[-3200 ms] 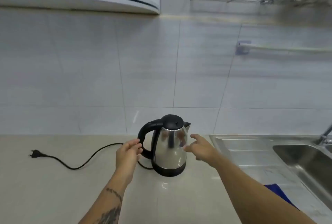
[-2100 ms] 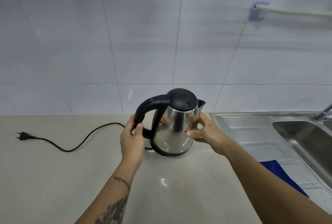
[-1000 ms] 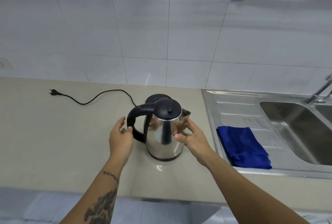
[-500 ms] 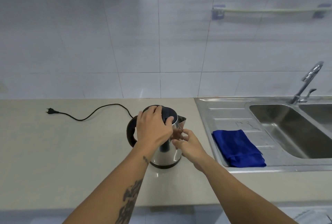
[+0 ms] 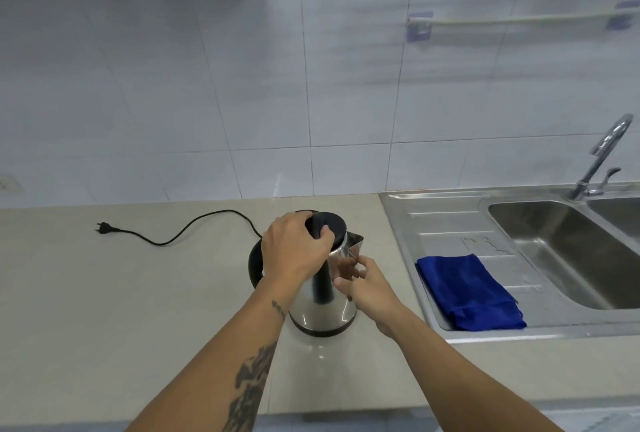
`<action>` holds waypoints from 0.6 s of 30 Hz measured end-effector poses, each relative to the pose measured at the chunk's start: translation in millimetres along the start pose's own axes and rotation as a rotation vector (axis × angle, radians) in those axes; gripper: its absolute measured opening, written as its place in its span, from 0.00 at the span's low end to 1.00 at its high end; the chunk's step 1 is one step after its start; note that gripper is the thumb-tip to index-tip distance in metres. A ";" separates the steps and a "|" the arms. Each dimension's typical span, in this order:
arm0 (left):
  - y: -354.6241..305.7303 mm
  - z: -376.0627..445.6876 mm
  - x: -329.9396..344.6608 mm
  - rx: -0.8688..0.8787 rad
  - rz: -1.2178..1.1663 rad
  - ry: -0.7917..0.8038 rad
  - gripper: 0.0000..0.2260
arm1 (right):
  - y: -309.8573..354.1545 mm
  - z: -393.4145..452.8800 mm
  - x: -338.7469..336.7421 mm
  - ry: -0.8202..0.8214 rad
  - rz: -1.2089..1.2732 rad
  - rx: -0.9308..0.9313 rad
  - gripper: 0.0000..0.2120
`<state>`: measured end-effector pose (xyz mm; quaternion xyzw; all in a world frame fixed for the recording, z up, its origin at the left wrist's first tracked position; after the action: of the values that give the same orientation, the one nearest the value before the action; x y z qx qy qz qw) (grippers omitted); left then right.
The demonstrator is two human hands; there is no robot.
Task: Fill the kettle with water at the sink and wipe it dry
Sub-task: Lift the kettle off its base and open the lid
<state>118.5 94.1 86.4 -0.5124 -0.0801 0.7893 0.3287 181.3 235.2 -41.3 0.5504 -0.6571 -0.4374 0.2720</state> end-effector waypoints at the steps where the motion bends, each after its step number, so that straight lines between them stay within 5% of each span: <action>1: 2.9 1.1 -4.3 -0.032 -0.063 -0.015 0.12 | 0.0 1.8 -0.6 0.018 0.000 -0.002 0.32; 4: 27.2 8.0 -7.2 -0.191 -0.400 -0.025 0.09 | 1.5 7.3 -3.6 0.054 -0.026 0.004 0.32; 8: 62.6 11.4 -8.2 -0.432 -0.840 -0.021 0.23 | 5.4 11.7 -6.5 0.094 -0.063 0.025 0.30; 12: 93.3 -3.3 3.8 -0.703 -1.065 0.219 0.27 | 6.6 17.3 -8.1 0.091 -0.092 0.037 0.29; 15: 118.4 -21.1 17.5 -0.823 -1.256 0.348 0.48 | 3.5 19.3 -7.4 0.085 -0.084 0.054 0.29; 18: 132.5 -36.4 30.5 -0.886 -1.345 0.438 0.48 | -0.7 20.0 -8.0 0.085 -0.047 0.082 0.28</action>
<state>84.1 2.6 -14.8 -0.5792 -0.6063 0.2025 0.5059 166.8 248.3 -50.4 0.5945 -0.6491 -0.3926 0.2668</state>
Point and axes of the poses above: each hand's wrist, its own z-axis towards the middle knuckle, its own x-axis out of the palm, y = z × x, the point moved 8 cm from there along z, towards the middle knuckle, and after that the axes turned 8 degrees about x, right-handed, at the moved point
